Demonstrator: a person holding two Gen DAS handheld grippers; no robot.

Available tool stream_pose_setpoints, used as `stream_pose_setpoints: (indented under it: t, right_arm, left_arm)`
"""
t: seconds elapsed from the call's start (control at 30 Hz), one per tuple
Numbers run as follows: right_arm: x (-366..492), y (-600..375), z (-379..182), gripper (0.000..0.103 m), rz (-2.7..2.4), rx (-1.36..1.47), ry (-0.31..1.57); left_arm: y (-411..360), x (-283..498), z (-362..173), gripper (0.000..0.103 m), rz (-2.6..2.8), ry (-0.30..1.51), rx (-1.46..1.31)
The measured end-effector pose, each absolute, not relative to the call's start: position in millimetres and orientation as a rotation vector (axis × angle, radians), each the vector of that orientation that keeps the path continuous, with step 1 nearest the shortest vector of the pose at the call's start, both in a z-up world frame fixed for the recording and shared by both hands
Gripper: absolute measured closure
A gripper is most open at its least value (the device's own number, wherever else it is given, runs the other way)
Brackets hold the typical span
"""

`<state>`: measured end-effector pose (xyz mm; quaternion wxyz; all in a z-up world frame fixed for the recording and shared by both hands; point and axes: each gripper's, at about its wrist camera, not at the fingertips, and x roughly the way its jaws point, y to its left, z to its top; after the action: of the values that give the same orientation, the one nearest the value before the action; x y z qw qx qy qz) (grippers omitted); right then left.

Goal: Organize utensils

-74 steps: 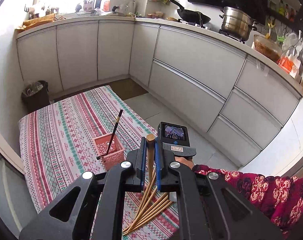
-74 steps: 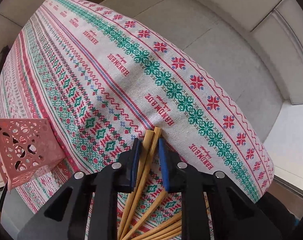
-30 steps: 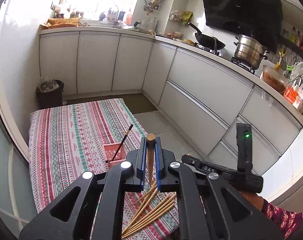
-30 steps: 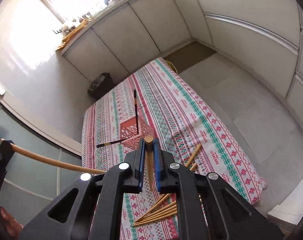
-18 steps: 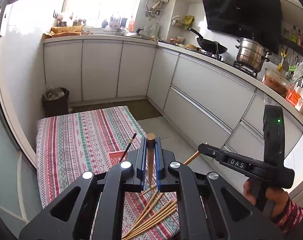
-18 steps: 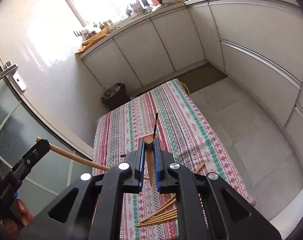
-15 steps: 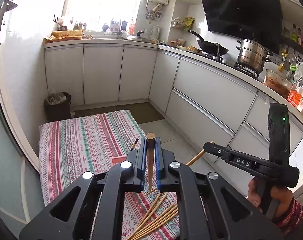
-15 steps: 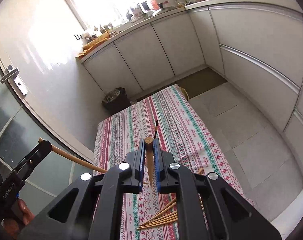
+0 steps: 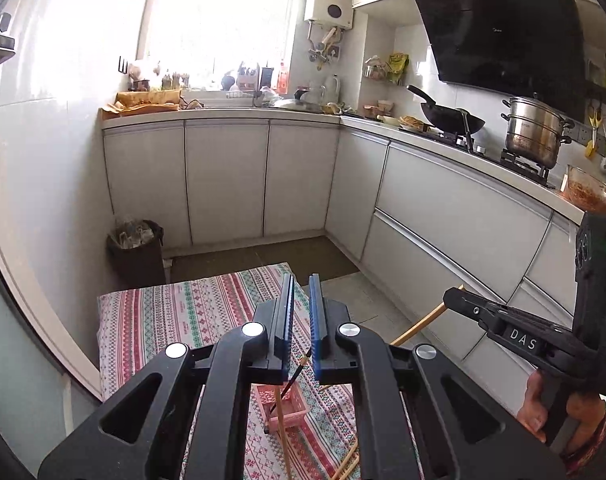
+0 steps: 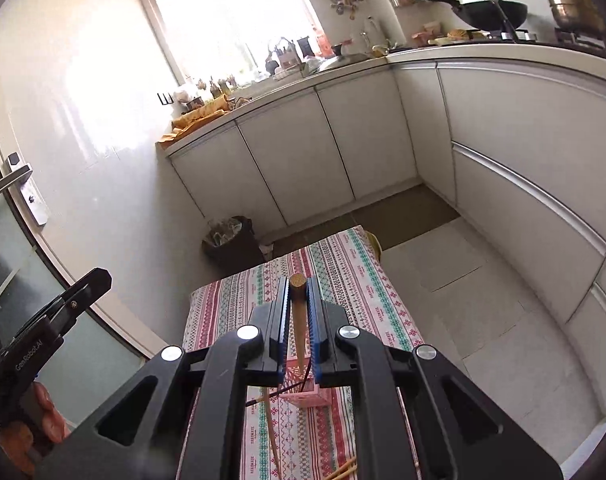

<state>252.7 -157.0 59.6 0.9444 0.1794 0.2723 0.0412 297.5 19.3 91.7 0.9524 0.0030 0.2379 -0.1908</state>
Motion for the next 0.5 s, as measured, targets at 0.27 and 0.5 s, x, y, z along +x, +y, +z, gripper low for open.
stream_pose_setpoints:
  t: [0.27, 0.5]
  right_arm:
    - [269.2, -157.1, 46.2, 0.094, 0.109, 0.371, 0.549]
    - [266.1, -175.7, 39.1, 0.094, 0.1, 0.412, 0.549]
  left_arm:
    - [33.0, 304.9, 83.4, 0.096, -0.428, 0.477, -0.043]
    - [68.5, 361.6, 46.0, 0.068, -0.395, 0.711, -0.214]
